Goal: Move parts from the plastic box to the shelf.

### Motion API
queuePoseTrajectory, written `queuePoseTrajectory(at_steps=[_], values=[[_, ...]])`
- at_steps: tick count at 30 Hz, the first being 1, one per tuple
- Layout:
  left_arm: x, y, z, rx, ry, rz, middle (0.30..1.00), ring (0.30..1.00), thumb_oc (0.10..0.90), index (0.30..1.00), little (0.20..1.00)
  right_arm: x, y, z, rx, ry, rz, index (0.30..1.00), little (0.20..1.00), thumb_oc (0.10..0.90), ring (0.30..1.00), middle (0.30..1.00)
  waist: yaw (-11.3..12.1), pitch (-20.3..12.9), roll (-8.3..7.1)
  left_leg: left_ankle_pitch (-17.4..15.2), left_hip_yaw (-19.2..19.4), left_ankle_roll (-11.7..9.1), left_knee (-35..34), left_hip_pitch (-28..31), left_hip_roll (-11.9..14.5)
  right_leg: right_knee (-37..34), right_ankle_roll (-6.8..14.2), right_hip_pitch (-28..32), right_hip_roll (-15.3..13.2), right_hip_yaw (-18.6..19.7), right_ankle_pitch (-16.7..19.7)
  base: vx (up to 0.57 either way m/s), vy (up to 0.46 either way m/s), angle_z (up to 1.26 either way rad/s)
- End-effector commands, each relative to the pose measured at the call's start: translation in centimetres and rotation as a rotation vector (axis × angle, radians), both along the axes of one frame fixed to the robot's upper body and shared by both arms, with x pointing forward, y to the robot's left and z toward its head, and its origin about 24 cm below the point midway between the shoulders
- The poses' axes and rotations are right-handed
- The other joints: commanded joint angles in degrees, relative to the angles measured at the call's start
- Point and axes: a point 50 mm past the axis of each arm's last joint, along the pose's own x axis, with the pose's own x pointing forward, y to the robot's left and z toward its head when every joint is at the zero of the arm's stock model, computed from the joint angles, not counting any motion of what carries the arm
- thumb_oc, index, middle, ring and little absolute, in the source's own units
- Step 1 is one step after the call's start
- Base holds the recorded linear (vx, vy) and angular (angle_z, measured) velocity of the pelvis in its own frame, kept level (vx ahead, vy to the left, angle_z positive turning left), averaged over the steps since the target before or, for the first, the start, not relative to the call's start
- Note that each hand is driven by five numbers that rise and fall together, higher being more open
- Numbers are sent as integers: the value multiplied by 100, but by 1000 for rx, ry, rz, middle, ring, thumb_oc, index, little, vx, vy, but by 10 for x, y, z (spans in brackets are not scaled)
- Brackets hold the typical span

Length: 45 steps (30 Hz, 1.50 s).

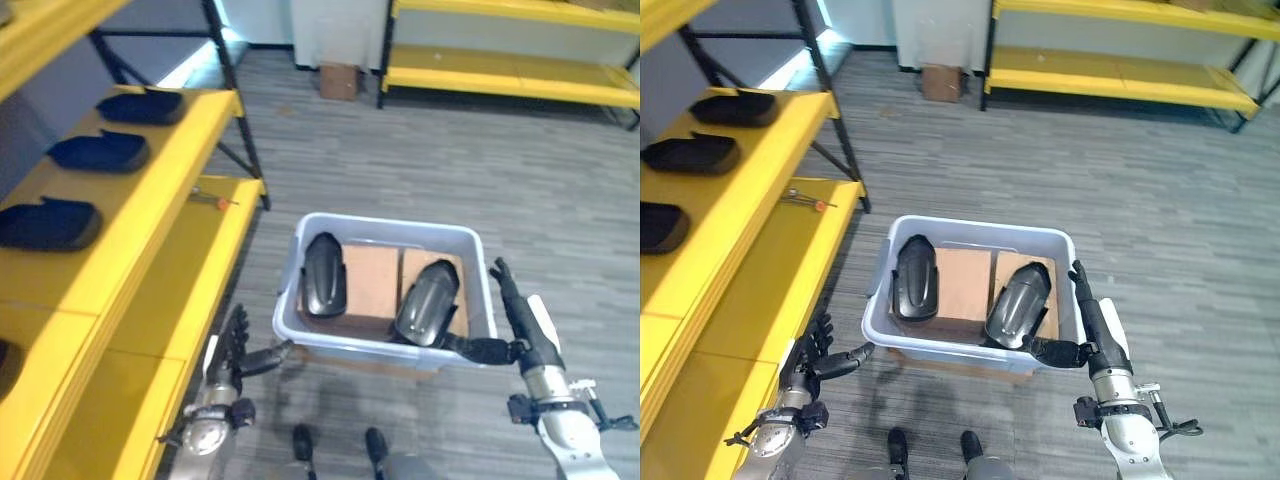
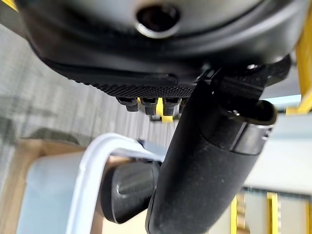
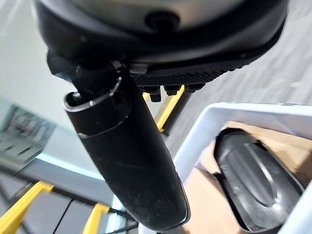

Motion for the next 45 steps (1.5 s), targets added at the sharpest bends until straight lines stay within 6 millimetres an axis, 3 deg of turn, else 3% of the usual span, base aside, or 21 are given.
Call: queuePoseTrajectory(at_steps=[1,5,6,7,9,11,13,14,15,16,18,19,21,22,26,31,38,45], values=[[16,9,38,62,-211,-20,1000,1000,900,1000,1000,18,10,43,13,-241,79,1000,1000,900,1000,1000,222,-509,-202,10,89,-102,182,-242,89,-169,80,406,247,-2,-18,139,167,-43],[18,11,43,74,-228,-22,1000,1000,900,1000,1000,20,16,42,20,-235,105,1000,1000,900,1000,1000,223,-495,-176,-207,260,18,236,-182,28,64,190,276,200,187,-73,83,133,-29],[21,11,46,86,-236,-26,1000,1000,900,1000,1000,23,20,43,17,-238,122,1000,1000,900,1000,1000,208,-410,-171,-300,280,103,219,-143,-4,504,297,61,212,173,-134,28,109,-23],[21,11,46,86,-237,-25,1000,1000,900,1000,1000,24,20,43,17,-239,123,1000,1000,900,1000,1000,222,-417,-167,-278,296,96,217,-166,13,515,291,25,230,190,-113,12,133,-28],[25,13,51,107,-254,-28,1000,1000,900,1000,1000,30,29,47,15,-258,161,1000,1000,900,1000,1000,203,-169,-178,-452,387,231,260,-54,-24,1538,646,-535,227,35,137,4,85,-39],[25,13,52,109,-257,-32,1000,1000,900,1000,1000,31,31,47,11,-258,168,1000,1000,900,1000,1000,190,-103,-171,-489,414,234,260,29,-34,1759,693,-699,208,-21,231,29,45,-61],[26,14,53,111,-260,-29,1000,1000,900,1000,1000,35,36,49,20,-269,178,1000,1000,900,1000,1000,200,32,-148,-567,522,245,212,183,-36,1712,686,-1070,-39,-341,477,49,45,-39],[26,15,54,108,-263,-20,1000,1000,900,1000,1000,37,38,51,21,-281,183,1000,1000,900,1000,1000,279,86,-127,-634,640,213,178,246,-6,1216,646,-1202,-371,-770,599,81,-25,-41],[25,15,53,101,-261,-19,1000,1000,900,1000,1000,37,38,51,21,-283,174,1000,1000,900,1000,1000,285,96,-101,-644,656,180,191,250,31,1077,562,-1239,-518,-993,609,203,-140,-49],[25,15,49,103,-244,-10,1000,1000,900,1000,1000,39,38,51,19,-288,168,1000,1000,900,1000,1000,270,119,-121,-701,683,65,195,369,95,399,544,-1324,-941,-1263,898,185,-131,-48],[25,14,47,99,-237,-13,1000,1000,900,1000,1000,38,37,51,15,-288,164,1000,1000,900,1000,1000,226,110,-139,-756,600,27,239,403,103,254,612,-1252,-1032,-1237,1036,190,-141,-16],[25,12,45,94,-229,-19,1000,1000,900,1000,1000,35,35,51,13,-287,154,1000,1000,900,1000,1000,226,54,-218,-818,533,-43,316,439,78,192,620,-1089,-1046,-1285,986,170,-147,18],[25,12,45,95,-228,-20,1000,1000,900,1000,1000,35,34,51,14,-286,153,1000,1000,900,1000,1000,208,62,-215,-824,509,-44,328,443,81,176,619,-1058,-1052,-1311,984,104,-108,39],[22,12,43,94,-221,-26,1000,1000,900,1000,1000,34,33,51,7,-284,154,1000,1000,900,1000,1000,226,-24,-274,-796,506,-106,317,494,100,142,623,-986,-1083,-1490,1063,144,-181,64],[17,11,40,79,-206,-32,1000,1000,900,1000,1000,28,26,51,-7,-273,143,1000,1000,900,1000,1000,192,-198,-192,-632,471,-297,184,569,371,146,540,-798,-963,-1862,808,162,-225,25],[17,10,39,60,-205,-32,1000,1000,900,1000,1000,28,21,53,-5,-277,126,1000,1000,900,1000,1000,189,-190,-90,-339,469,-524,87,537,720,252,392,-800,-772,-2114,512,65,-195,2],[21,4,42,44,-218,-46,1000,1000,900,1000,1000,32,16,58,-44,-296,110,1000,1000,900,1000,1000,212,-82,41,-94,479,-595,19,402,881,472,326,-1040,-677,-2195,377,18,-86,5],[28,0,50,43,-253,-60,1000,1000,900,1000,1000,50,20,72,-73,-356,108,1000,1000,900,1000,1000,346,245,46,-148,454,-570,90,42,847,564,334,-1412,-740,-2203,464,-43,-6,5]])
